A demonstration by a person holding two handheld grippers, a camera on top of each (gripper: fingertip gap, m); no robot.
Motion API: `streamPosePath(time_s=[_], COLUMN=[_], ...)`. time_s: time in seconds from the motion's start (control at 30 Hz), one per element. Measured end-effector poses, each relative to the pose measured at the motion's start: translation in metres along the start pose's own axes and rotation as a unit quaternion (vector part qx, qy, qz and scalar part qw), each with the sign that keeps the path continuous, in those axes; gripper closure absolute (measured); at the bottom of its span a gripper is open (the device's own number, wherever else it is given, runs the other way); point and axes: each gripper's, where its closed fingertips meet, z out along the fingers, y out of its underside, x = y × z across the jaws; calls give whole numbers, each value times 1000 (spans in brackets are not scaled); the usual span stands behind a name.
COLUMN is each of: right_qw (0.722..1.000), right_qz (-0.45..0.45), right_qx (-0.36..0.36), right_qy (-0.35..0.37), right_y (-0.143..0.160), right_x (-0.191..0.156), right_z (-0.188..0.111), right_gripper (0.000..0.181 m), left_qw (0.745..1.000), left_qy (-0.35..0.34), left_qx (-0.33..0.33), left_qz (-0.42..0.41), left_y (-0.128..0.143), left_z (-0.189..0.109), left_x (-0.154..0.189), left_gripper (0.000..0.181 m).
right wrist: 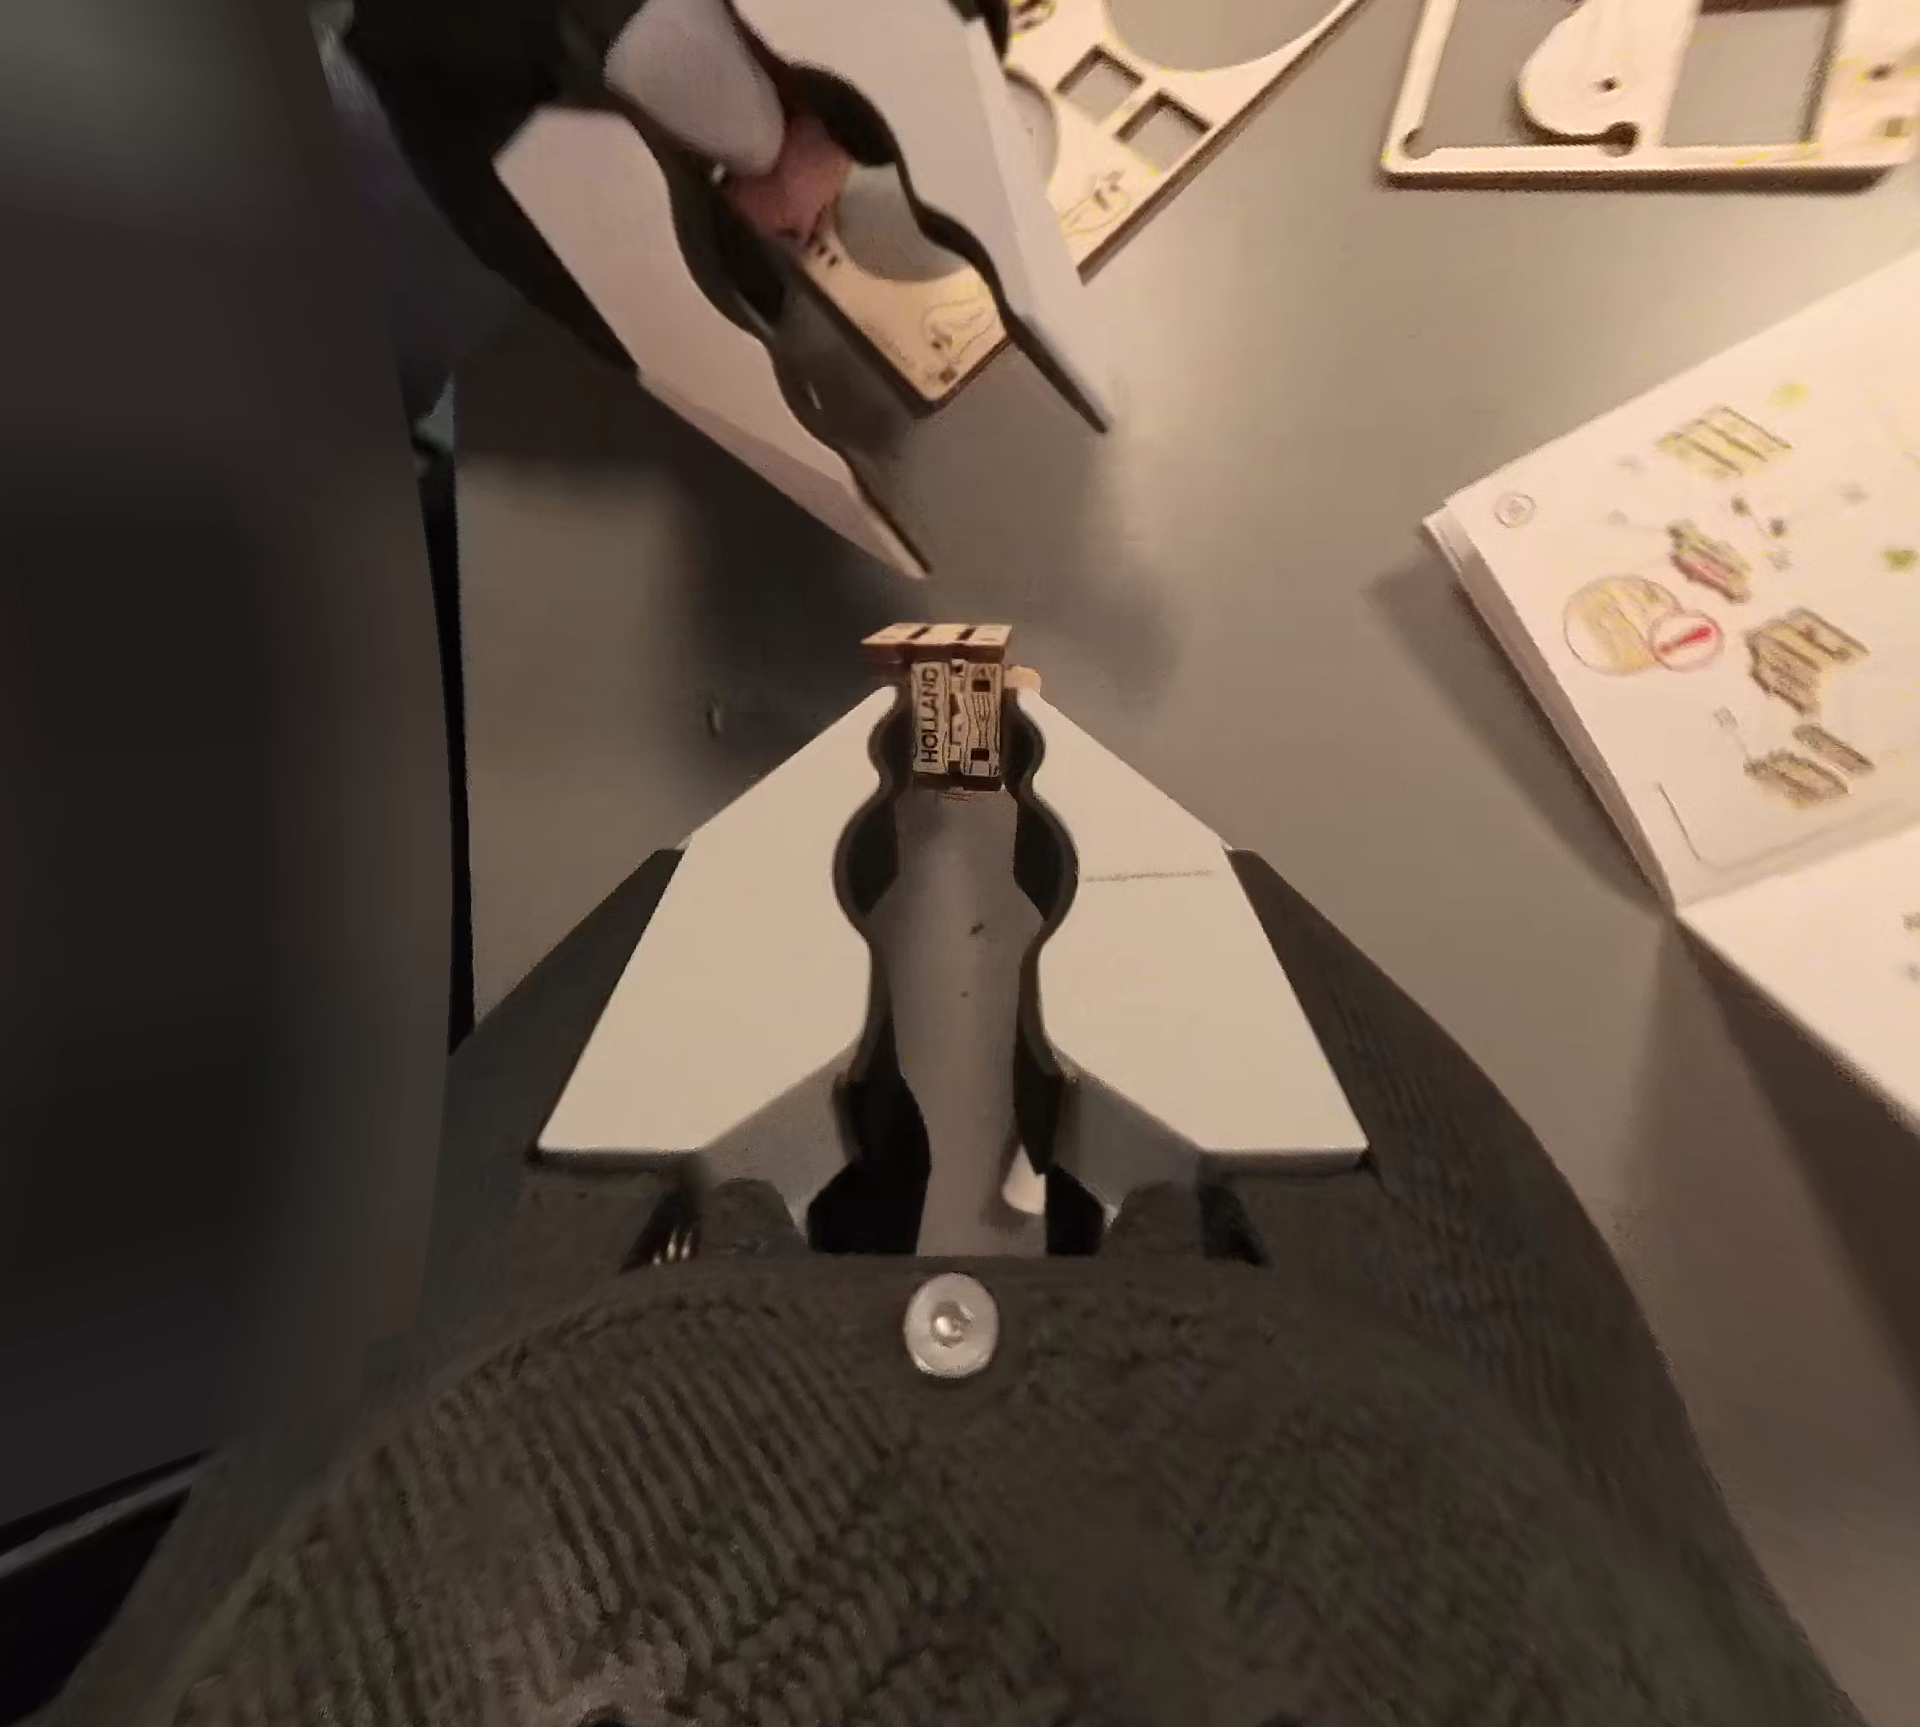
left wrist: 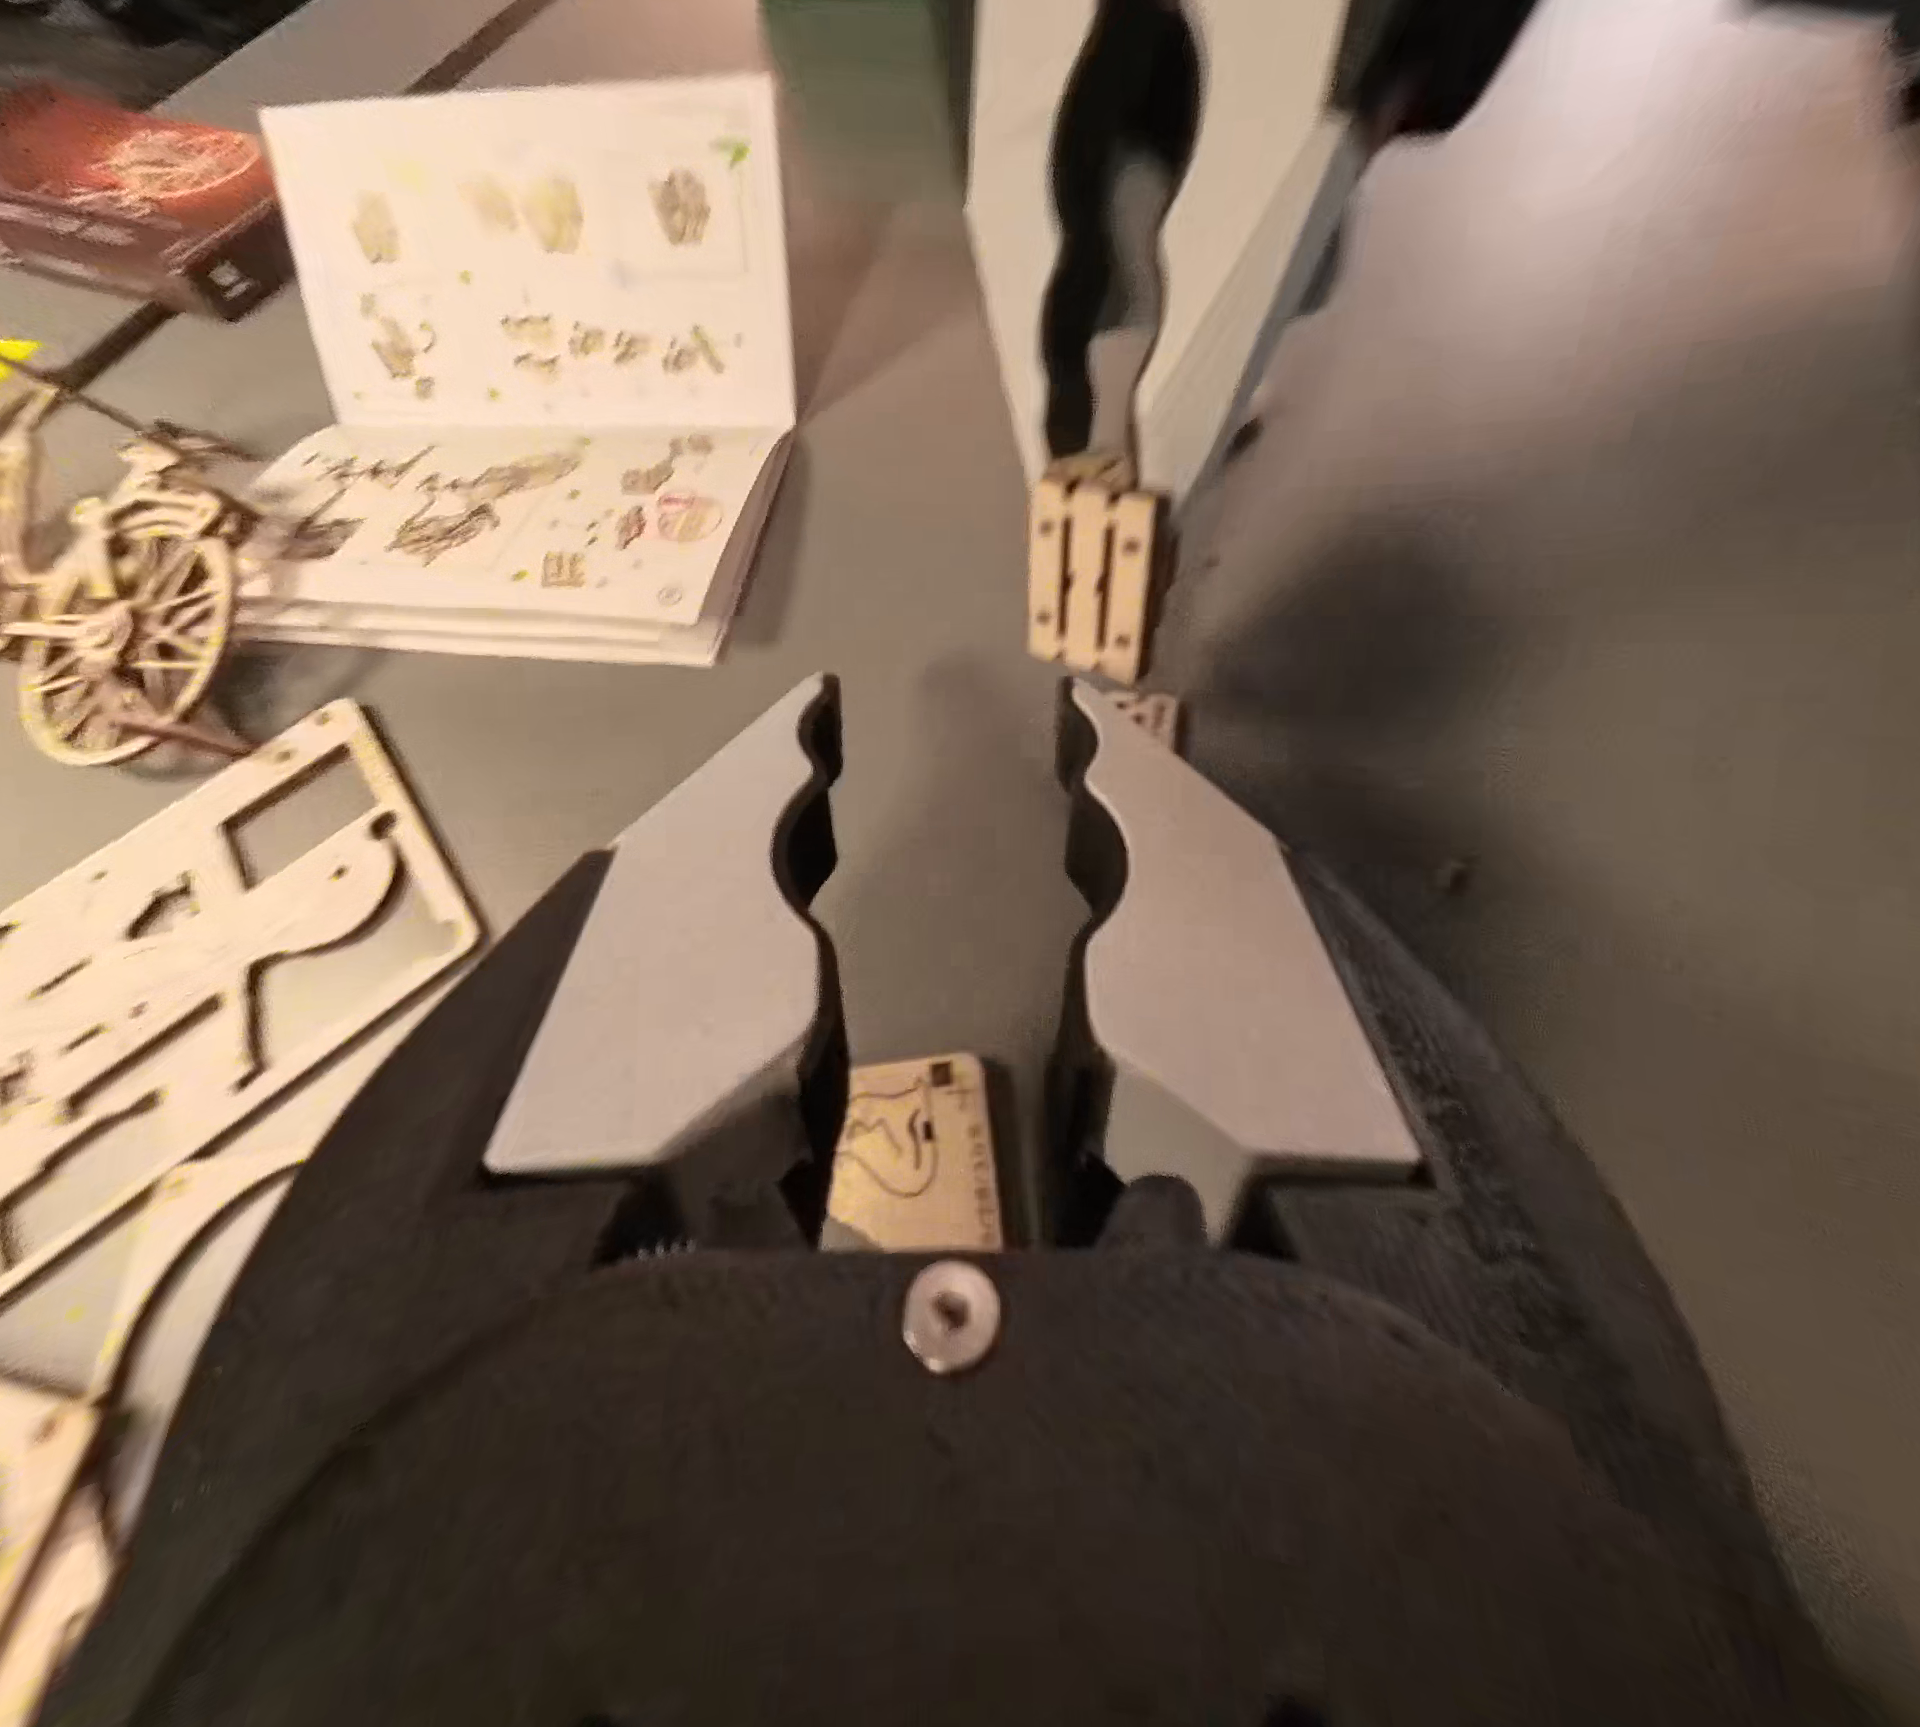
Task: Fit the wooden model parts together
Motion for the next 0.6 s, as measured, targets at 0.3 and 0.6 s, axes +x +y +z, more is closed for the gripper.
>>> streamPosePath(time_s=[0.3, 0.6], right_qw=[982, 963], right_qz=[-58, -100], right_qx=[-175, -251], right_qy=[-29, -15], right_y=[0, 5], right_x=[-1, -11], right_z=[19, 26], right_gripper=[167, 167], left_qw=[994, 991], left_qy=[7, 98], left_qx=[77, 79], left_qz=[-80, -38], left_y=[-8, -10], left_z=[-21, -27], left_x=[-18, 19], left_gripper=[147, 127])
